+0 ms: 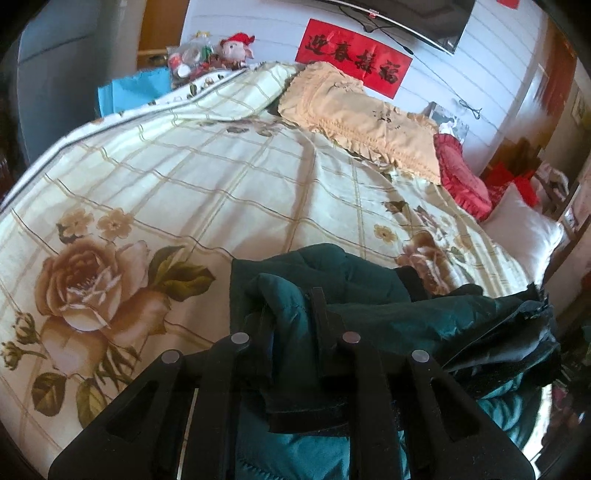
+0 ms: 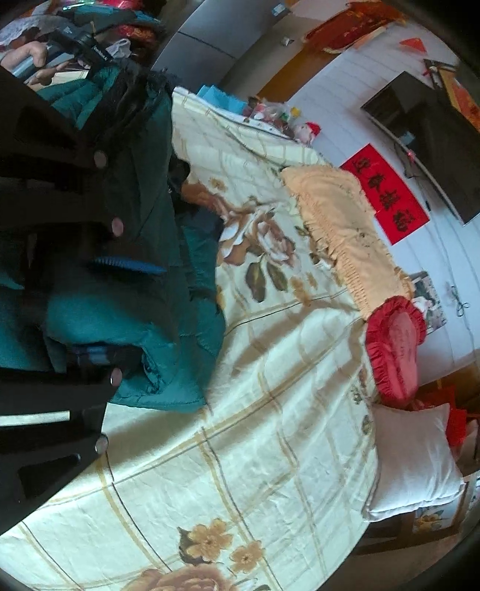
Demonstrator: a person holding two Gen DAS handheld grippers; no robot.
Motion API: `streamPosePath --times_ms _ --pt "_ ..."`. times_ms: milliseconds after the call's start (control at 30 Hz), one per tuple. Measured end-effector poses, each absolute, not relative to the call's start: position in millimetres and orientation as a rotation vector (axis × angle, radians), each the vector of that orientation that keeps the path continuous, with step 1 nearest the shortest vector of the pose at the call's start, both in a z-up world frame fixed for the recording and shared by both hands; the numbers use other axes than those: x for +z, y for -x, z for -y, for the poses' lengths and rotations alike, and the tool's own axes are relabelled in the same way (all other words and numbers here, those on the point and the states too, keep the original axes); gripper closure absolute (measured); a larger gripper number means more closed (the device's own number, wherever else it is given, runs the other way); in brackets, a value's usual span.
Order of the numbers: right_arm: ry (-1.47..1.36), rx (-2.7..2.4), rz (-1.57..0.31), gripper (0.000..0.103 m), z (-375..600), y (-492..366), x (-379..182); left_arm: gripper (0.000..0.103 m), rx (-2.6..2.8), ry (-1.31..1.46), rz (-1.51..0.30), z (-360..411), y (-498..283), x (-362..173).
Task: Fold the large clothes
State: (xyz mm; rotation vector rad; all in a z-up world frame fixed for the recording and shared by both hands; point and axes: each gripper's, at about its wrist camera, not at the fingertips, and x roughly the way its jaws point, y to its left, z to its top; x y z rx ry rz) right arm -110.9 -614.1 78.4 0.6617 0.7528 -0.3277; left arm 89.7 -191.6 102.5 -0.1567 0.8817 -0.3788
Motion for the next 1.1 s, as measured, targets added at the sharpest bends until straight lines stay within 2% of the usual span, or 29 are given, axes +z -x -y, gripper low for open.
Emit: streamPosePath --times_ms 267,300,333,400,467,567,633,667,833,1100 --pt "-0.585 -0.339 -0.701 0.059 598.4 122.1 113.0 0.083 -0.459 0.262 -0.931 170.6 -92.6 121.0" --pt "-0.589 -0.332 -0.693 0.048 597.9 122.3 115.8 0.082 -0.464 0.258 -0.93 170.8 -91.5 122.3" --pt "-0.602 -0.326 -0.683 0.03 598.6 122.7 117.9 0.081 -0.474 0.253 -0.932 171.1 -90.5 123.8" --pt "-0.603 -0.342 -0.654 0.018 599.7 125.5 124.8 0.077 -0.494 0.262 -0.935 169.1 -89.8 126.0" --pt "-0.599 -0.349 -0.607 0.018 599.6 131.8 137.1 0.073 -0.537 0.296 -0.925 164.4 -88.4 131.0" --pt "-0.594 -0.332 -0.554 0.018 592.5 140.5 150.5 0.059 -0.566 0.313 -0.889 159.8 -85.5 138.2" --pt "-0.534 -0.278 -0.577 0.018 572.3 134.9 154.5 0.027 -0.55 0.317 -0.818 155.5 -77.3 146.7" --pt "-0.503 -0.265 -0.595 0.018 564.2 130.8 154.4 0.022 -0.54 0.324 -0.779 153.5 -71.9 151.4" --pt "-0.282 -0.165 -0.716 0.018 497.9 91.4 132.6 0.02 -0.518 0.223 -0.728 175.7 -50.4 154.4" --pt "-0.139 -0.224 -0.82 0.018 462.6 16.2 79.9 0.02 -0.385 -0.017 -0.873 232.9 -75.0 97.3"
